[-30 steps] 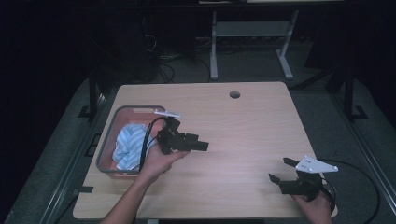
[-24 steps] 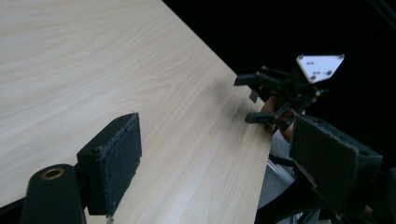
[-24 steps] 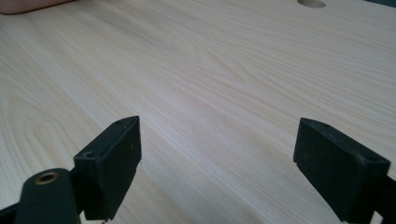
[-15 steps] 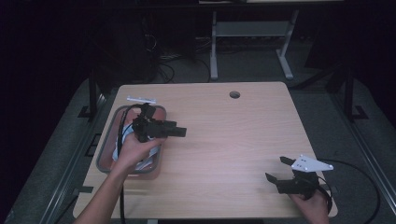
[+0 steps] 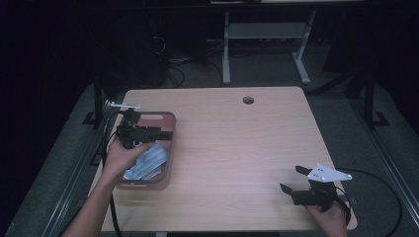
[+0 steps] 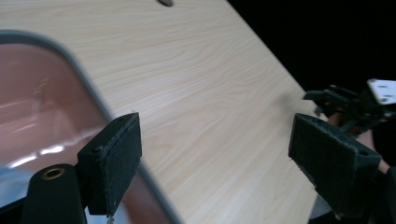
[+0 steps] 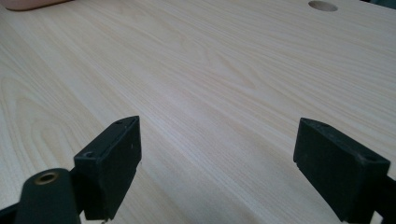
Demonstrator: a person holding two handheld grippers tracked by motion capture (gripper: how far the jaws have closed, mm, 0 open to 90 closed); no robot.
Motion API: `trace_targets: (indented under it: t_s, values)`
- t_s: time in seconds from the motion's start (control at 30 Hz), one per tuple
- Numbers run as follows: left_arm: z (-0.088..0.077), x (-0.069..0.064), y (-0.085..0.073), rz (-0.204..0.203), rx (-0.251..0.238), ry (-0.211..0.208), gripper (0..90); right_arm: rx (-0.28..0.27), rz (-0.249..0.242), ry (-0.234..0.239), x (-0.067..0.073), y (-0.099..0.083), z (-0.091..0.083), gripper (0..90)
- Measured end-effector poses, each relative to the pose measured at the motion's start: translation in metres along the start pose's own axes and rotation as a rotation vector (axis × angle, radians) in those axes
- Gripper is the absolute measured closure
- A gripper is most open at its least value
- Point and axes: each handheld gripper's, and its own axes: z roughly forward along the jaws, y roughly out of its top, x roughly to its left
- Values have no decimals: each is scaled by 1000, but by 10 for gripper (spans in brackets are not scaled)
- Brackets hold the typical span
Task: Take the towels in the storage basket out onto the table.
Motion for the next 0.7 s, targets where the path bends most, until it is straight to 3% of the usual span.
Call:
trace_targets:
  t_s: [0.03,0.33,0.5,0.53,0.57,0.63,0.7]
  values:
    - [-3,6,-2,-2,7,27,169,1,1,0,0,0,0,147]
    - [-9,32,-14,-48,42,145,169,12,5,1,1,1,2,146]
    - [-8,41,-20,-61,75,232,173,6,-1,5,2,2,3,146]
    - [-8,41,-20,-61,75,232,172,6,-1,5,2,2,3,146]
    - [-7,45,-22,-64,100,275,172,10,1,4,2,2,3,147]
    - [-6,47,-23,-62,123,319,173,8,-7,7,3,3,4,147]
    - [-5,50,-25,-73,129,332,203,10,-9,9,3,3,4,146]
